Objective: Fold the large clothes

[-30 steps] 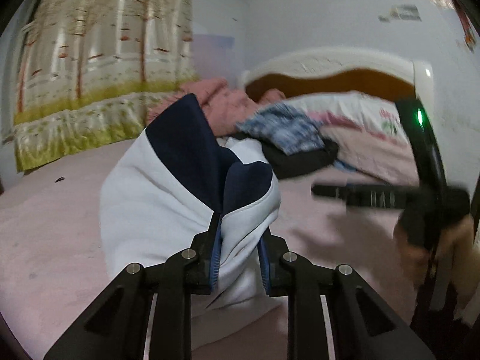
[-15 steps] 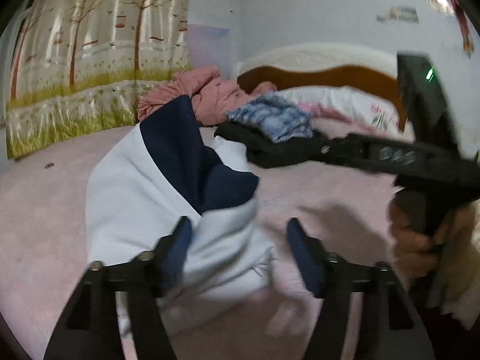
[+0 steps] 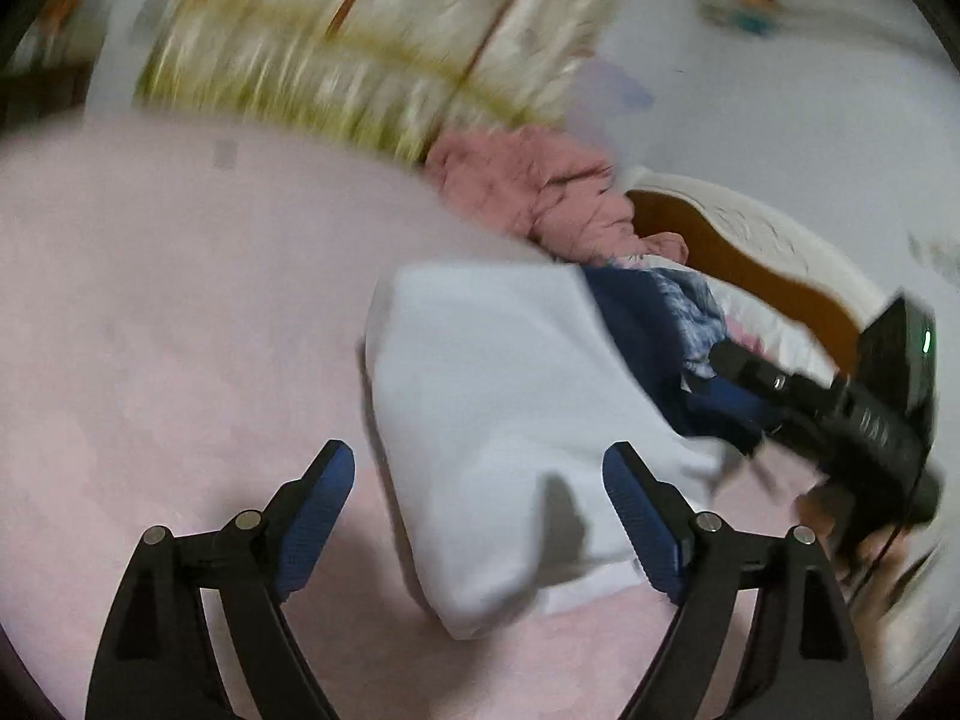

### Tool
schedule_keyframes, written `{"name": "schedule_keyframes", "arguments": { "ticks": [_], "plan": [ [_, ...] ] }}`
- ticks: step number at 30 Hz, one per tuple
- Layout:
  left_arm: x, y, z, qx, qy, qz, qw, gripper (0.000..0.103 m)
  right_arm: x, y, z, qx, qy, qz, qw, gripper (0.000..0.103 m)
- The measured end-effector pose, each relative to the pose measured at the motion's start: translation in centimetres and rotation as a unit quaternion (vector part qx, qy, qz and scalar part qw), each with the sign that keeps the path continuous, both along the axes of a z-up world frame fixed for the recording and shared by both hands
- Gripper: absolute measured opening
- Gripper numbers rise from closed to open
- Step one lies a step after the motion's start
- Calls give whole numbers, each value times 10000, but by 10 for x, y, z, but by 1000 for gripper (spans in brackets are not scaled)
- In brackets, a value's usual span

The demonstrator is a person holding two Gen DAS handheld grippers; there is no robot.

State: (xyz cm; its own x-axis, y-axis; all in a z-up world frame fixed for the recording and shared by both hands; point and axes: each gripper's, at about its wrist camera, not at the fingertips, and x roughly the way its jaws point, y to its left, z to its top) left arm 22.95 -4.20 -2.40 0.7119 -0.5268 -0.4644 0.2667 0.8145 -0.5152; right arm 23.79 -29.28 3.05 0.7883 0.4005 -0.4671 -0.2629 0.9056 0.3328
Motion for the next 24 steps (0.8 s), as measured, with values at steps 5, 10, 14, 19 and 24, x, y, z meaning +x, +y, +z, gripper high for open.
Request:
{"name": "schedule_keyframes", "arguments": {
  "ticks": [5,10,14,19,24],
  "plan": [
    [27,-9,-23,-466,738,-1016,9910,86,43,22,-18,-283,571,-124,9979,55],
    [9,-19,-13,66,336,-1051,9939,86,11,13,-7,-83,-194,-109,9997,5],
    [-1,-17,-10,41,348,-1043,9939,86,-34,12,9,-212,-585,-364,9974,5],
    [1,-27,-16,194,497,-900,9945,87,-20,-9,-41,-207,166,-861,9959,5],
    [1,-37,-19,396,383,-715,9959,89,-13,-17,-60,-135,227,-814,9963,5]
  ]
}}
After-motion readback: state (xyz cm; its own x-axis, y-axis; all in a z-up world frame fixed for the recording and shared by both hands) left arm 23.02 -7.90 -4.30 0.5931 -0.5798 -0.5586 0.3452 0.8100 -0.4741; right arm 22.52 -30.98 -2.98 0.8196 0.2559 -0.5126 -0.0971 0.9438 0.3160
